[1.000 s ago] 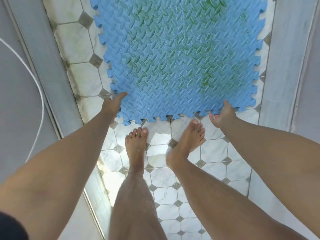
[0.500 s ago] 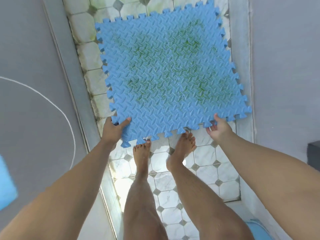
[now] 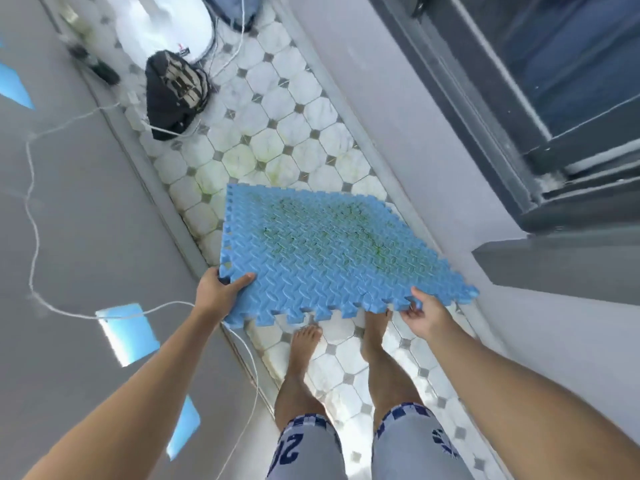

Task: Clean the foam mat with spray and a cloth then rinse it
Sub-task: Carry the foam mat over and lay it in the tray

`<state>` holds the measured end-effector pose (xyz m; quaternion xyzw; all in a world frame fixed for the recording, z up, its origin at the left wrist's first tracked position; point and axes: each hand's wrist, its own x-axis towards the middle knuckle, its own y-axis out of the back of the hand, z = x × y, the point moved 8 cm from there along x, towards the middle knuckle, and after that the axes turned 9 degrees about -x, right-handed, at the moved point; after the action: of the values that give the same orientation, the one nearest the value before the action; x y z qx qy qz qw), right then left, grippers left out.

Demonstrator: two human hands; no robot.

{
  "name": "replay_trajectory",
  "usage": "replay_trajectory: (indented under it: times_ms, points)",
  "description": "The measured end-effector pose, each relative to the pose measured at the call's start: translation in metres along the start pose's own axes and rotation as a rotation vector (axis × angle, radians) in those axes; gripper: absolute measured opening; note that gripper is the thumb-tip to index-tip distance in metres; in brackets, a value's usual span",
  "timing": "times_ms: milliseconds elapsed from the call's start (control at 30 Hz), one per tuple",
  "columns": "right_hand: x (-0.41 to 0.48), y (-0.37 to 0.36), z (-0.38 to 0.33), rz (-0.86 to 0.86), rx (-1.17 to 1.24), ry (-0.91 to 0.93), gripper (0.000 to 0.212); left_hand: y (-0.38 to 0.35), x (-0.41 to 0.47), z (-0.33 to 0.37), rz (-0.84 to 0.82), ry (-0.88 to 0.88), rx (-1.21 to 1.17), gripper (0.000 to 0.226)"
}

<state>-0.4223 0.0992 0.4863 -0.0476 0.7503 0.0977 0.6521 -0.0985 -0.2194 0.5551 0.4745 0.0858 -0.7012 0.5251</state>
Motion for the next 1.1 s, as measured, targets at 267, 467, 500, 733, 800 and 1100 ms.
replay_trajectory:
  times_ms: [267,467,500,733,800,1100]
  points:
    - [-0.085,0.113,0.124,0.119,0.494,-0.075,0.017,-0.047,-0.045,0.075,-0.305,-0.094,0.439,0.070]
    - [-0.146,0.200,0.231,0.221,0.986,-0.053,0.022,-0.153,-0.118,0.068,-0.529,-0.192,0.768,0.053]
    - [-0.156,0.215,0.249,0.240,1.070,-0.060,0.023,-0.172,-0.137,0.063,-0.557,-0.227,0.821,0.044]
    - [-0.190,0.306,0.391,0.360,1.410,-0.058,0.012,-0.301,-0.277,-0.011,-0.822,-0.367,1.130,0.020]
    - [-0.195,0.320,0.430,0.392,1.493,-0.038,0.006,-0.327,-0.321,-0.038,-0.876,-0.403,1.204,0.021]
    - [-0.222,0.409,0.533,0.585,1.852,-0.081,0.009,-0.383,-0.464,-0.180,-1.010,-0.071,1.318,0.015]
